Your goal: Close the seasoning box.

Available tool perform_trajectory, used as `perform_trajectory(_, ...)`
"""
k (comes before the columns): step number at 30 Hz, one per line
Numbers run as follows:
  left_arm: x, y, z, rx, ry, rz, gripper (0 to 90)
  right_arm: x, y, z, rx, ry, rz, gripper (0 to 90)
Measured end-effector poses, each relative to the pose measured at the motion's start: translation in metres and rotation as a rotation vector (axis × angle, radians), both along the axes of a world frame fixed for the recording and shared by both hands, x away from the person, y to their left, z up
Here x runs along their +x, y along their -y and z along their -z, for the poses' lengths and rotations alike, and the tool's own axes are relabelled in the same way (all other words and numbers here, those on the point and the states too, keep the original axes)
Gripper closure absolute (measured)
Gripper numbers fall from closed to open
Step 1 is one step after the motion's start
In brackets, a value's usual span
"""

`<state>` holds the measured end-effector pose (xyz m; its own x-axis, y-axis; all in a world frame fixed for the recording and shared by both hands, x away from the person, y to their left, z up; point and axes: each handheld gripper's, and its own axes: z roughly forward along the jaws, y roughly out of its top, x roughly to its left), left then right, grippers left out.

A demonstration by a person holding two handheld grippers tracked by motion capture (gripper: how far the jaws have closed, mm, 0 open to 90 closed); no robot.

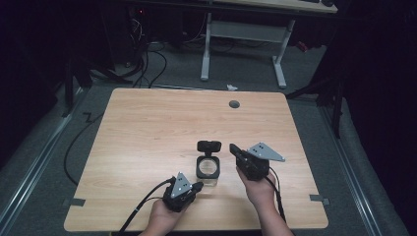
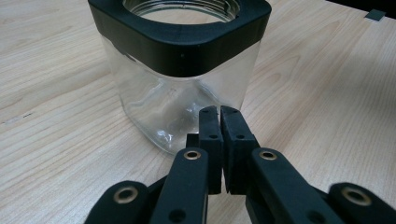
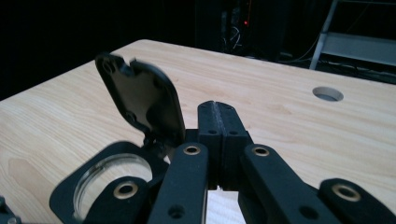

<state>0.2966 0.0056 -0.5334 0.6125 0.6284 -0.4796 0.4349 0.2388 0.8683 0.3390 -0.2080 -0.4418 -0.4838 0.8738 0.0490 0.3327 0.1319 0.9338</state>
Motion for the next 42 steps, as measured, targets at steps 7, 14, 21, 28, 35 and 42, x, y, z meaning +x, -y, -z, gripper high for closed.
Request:
perform_trajectory(7,0.000,-0.001,0.000,-0.012,-0.005,-0.004,87.9,0.012,-0.007,-0.014,0.002,0.013,-0.017,90.0)
perform_trajectory(14,0.001,0.000,0.000,-0.007,-0.013,-0.005,87.9,0.028,-0.019,-0.027,-0.006,0.025,-0.039,90.0)
perform_trajectory(21,0.001,0.000,0.000,-0.003,-0.014,0.005,87.5,0.035,-0.030,-0.023,-0.014,0.014,-0.063,90.0)
perform_trajectory(28,0.001,0.001,0.000,0.005,-0.017,0.008,87.6,0.035,-0.035,-0.020,-0.023,0.011,-0.074,90.0)
perform_trajectory(35,0.001,0.001,0.000,0.004,-0.017,0.008,87.6,0.027,-0.036,-0.018,-0.028,0.017,-0.079,90.0)
perform_trajectory(42,0.000,0.001,0.000,0.002,-0.013,0.007,87.4,0.017,-0.036,-0.010,-0.026,0.017,-0.088,90.0)
